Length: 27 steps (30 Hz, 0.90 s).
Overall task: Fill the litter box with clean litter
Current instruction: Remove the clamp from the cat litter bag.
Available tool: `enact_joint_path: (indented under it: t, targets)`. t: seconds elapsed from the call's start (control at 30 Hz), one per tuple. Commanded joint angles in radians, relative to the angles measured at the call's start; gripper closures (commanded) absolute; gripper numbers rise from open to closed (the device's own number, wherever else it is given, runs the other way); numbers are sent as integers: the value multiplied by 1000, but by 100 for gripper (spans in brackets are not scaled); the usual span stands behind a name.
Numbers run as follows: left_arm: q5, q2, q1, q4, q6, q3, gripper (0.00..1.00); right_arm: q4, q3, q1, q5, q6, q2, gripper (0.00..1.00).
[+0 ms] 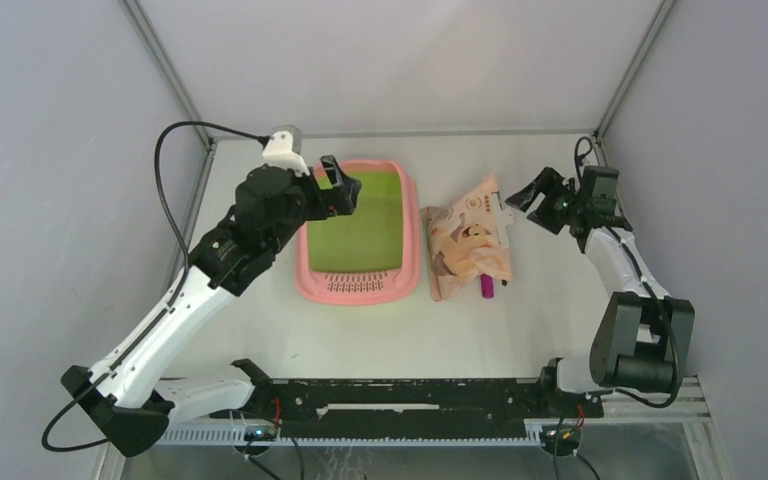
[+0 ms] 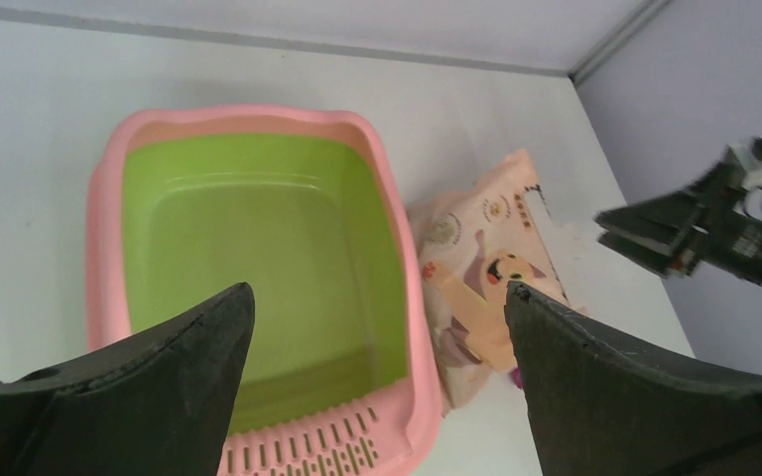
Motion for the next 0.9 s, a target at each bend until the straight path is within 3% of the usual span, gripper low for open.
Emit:
enact_joint_path:
  t: [0.0, 0.13, 0.37, 0.7, 0.87]
  targets:
    - [-71, -5, -59, -35, -52, 22, 0, 11, 45, 49, 31, -54, 19, 18]
    - [-46, -24, -59, -5, -85, -51, 0, -13, 65, 64, 48, -73, 44, 20]
    - [2, 28, -59, -96, -131, -26, 0, -13, 65, 72, 44, -78, 58, 23]
    - [-35, -34, -59, -86, -127, -98, 0, -4, 65, 92, 35, -68, 92, 30]
    - [-45, -46, -59, -87, -129, -120, 0, 17, 65, 94, 21, -52, 100, 39]
